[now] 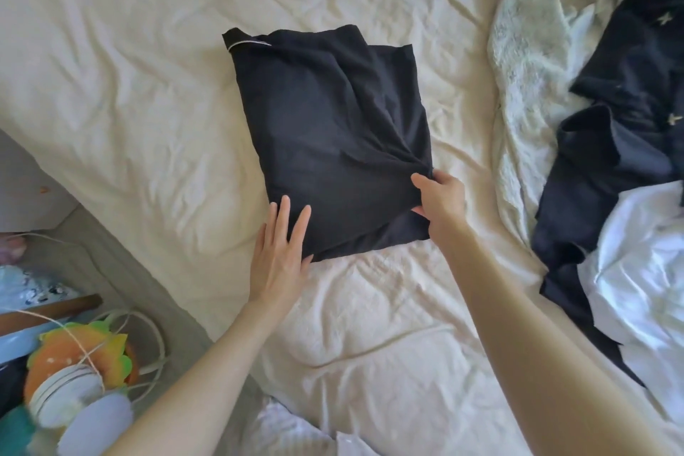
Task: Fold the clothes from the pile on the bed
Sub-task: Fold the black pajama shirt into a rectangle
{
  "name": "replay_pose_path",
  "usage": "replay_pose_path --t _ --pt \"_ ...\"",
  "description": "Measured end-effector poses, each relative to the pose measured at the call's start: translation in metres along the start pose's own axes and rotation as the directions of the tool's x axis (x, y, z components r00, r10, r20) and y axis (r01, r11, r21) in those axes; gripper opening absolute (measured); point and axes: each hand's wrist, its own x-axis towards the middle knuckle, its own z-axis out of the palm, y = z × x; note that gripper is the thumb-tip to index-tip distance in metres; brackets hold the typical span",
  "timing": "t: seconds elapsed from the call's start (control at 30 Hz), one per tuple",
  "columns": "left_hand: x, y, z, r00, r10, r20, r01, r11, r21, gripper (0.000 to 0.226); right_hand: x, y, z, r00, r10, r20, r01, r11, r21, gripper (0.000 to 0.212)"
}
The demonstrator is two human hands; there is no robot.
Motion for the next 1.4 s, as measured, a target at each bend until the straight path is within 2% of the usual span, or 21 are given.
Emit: replay_pose_path --t 0.13,0.2,0.3,0.37,0.43,0.53,0.6,0.7,0.77,0.83,0.9,1.0,1.07,1.17,1.3,1.4 --pt "-0.001 0.008 0.007 0.997 0.075 -0.031 -0.075 0.997 0.002 0.082 -0.013 0.010 -0.031 0.989 -0.139 -0.059 0.140 0.990 0.024 0.017" --pt "-0.002 0.014 0.010 0.994 0.111 -0.013 -0.111 0.994 -0.005 0.089 -0.014 0.021 -0.043 0.988 -0.125 -0.090 0.127 0.992 0.020 0.024" --pt "0.000 0.014 0.014 0.986 0.164 0.028 -0.165 0.986 0.024 0.091 -0.004 0.038 -0.048 0.991 -0.062 -0.122 0.056 0.997 -0.053 0.007" --pt "0.001 0.011 0.016 0.978 0.201 0.048 -0.203 0.977 0.063 0.091 0.003 0.048 -0.050 0.982 -0.052 -0.180 0.033 0.994 -0.107 0.015" --pt "0.002 0.009 0.017 0.970 0.237 0.052 -0.241 0.966 0.094 0.092 0.006 0.055 -0.050 0.973 -0.086 -0.215 0.056 0.988 -0.141 0.013" --pt "0.001 0.006 0.018 0.961 0.264 0.079 -0.274 0.949 0.157 0.083 0.009 0.056 -0.049 0.980 -0.100 -0.175 0.067 0.980 -0.188 0.007" --pt "0.002 0.003 0.018 0.954 0.282 0.097 -0.297 0.931 0.213 0.076 0.012 0.055 -0.049 0.989 -0.064 -0.137 0.037 0.981 -0.189 0.015" --pt "0.008 0.000 0.016 0.949 0.294 0.117 -0.316 0.903 0.292 0.082 0.020 0.053 -0.051 0.997 0.011 -0.071 -0.023 0.987 -0.159 0.029" --pt "0.013 -0.003 0.016 0.942 0.322 0.093 -0.334 0.887 0.320 0.086 0.023 0.053 -0.053 0.998 0.056 0.000 -0.056 0.993 -0.107 0.022" --pt "0.015 -0.006 0.015 0.928 0.367 0.060 -0.368 0.880 0.300 0.084 0.022 0.054 -0.052 0.993 0.092 0.077 -0.090 0.995 -0.033 0.017" --pt "0.015 -0.008 0.010 0.909 0.417 0.009 -0.404 0.875 0.269 0.069 0.018 0.056 -0.053 0.988 0.110 0.105 -0.114 0.993 0.036 0.020" --pt "0.013 -0.009 -0.002 0.923 0.382 -0.048 -0.378 0.923 0.079 0.054 0.006 0.060 -0.058 0.984 0.139 0.113 -0.151 0.983 0.109 0.016" --pt "0.004 -0.009 -0.012 0.952 0.305 0.010 -0.302 0.948 -0.098 0.050 -0.005 0.064 -0.066 0.975 0.187 0.117 -0.198 0.977 0.083 0.010" --pt "-0.021 -0.016 -0.019 0.954 0.240 0.178 -0.205 0.960 -0.193 0.049 -0.029 0.078 -0.079 0.940 0.321 0.113 -0.321 0.947 -0.024 0.009" --pt "-0.055 -0.016 -0.030 0.871 0.226 0.436 -0.129 0.962 -0.241 0.047 -0.067 0.101 -0.099 0.870 0.484 0.096 -0.478 0.875 -0.080 0.011" --pt "-0.064 -0.016 -0.045 0.825 0.182 0.534 -0.028 0.959 -0.284 0.043 -0.089 0.107 -0.111 0.853 0.513 0.094 -0.507 0.858 -0.081 0.012"
